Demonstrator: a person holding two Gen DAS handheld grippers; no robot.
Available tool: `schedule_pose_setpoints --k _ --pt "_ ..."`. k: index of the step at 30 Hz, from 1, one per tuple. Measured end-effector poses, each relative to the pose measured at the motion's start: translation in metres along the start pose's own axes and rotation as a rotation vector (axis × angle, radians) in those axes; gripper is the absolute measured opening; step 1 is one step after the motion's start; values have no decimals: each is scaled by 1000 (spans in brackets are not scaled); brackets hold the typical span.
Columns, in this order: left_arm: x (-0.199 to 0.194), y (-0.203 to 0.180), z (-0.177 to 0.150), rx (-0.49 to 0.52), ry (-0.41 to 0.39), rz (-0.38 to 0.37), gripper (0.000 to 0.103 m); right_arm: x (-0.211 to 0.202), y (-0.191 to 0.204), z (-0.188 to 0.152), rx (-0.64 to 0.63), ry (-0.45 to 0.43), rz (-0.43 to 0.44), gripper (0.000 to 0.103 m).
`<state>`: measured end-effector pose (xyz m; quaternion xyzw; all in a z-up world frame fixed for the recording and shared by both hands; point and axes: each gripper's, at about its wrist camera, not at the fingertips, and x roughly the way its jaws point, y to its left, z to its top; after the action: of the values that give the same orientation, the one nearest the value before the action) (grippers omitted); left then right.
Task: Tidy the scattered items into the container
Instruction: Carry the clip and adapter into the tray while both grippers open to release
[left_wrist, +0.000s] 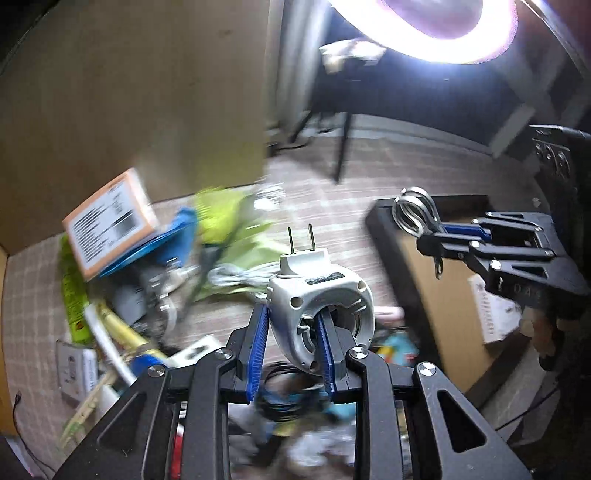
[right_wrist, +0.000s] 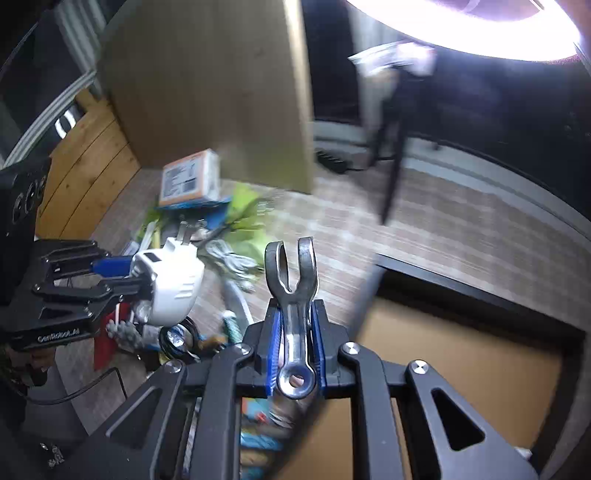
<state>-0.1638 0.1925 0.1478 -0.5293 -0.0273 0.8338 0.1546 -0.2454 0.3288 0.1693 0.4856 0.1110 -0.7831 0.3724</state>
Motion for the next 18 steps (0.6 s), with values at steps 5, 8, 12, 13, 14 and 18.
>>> schedule_pose_setpoints --k 5,8,12,13,14,18 --pt "9 -63 14 80 -20 -73 24 -39 -44 -27 66 -31 -100 16" --pt "17 -97 24 120 -17 -111 24 -60 -79 -44 124 -37 -156 16" --pt "28 -140 32 177 -3 -142 24 -81 -122 -65 193 -33 -233 16" --pt "30 -150 33 191 1 -146 24 -83 -130 -69 205 -31 -250 16" --pt "33 -160 34 203 6 -152 24 -86 -138 -72 217 -28 -266 16" --pt "46 -190 36 241 55 -163 35 -87 -163 -84 260 13 -303 35"
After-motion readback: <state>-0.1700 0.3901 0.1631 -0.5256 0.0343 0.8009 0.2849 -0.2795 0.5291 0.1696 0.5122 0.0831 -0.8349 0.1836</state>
